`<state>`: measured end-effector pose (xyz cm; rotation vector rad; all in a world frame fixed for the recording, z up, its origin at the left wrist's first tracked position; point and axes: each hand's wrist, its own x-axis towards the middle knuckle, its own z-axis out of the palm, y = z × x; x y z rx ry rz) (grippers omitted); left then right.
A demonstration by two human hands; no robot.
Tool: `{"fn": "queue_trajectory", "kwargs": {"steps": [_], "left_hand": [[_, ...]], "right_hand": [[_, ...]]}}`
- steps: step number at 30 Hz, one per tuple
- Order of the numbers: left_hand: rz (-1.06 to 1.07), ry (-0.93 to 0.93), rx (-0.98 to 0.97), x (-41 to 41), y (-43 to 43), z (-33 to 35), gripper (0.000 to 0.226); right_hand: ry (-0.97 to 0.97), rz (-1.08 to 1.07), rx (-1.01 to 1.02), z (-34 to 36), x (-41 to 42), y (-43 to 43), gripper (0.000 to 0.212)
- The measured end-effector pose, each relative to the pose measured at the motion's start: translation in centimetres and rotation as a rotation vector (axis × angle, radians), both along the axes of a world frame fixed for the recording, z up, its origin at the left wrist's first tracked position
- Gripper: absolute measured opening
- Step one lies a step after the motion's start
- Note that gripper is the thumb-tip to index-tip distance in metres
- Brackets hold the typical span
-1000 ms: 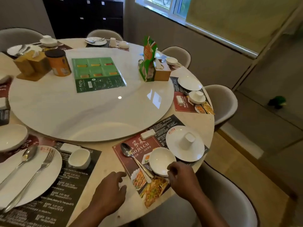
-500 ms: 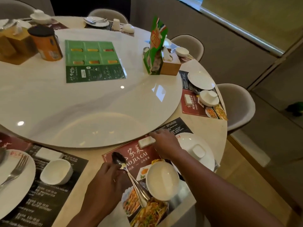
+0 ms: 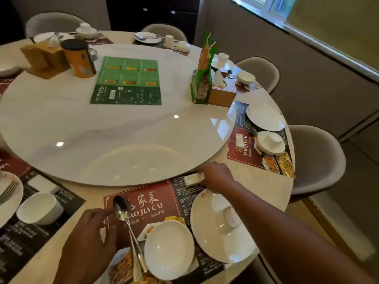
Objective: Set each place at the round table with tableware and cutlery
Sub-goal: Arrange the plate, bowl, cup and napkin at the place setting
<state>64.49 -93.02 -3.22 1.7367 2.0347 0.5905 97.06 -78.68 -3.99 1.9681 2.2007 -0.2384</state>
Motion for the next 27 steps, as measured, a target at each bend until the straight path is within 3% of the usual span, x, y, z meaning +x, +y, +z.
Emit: {"fn": "queue_trajectory", "kwargs": {"steps": [10,22,27], "left_hand": [[0.215,0.038,0.005,3.9,-3.8,0.9,0.037],[0.263,0.062,-0.039,4.9,-4.8,0.5,0.038],[0.246,0.046,-0.062,4.8,-4.6,0.9,0.04]], "right_hand": [[0.196,-0.036,-0.023,-1.2,4.2,1.6,0.047],[0.227,-0.027,-0.04,-1.8,3.6,1.4,0.053],[0.144,0.051,-0.019,0.2,3.3,0.6,0.054]]}}
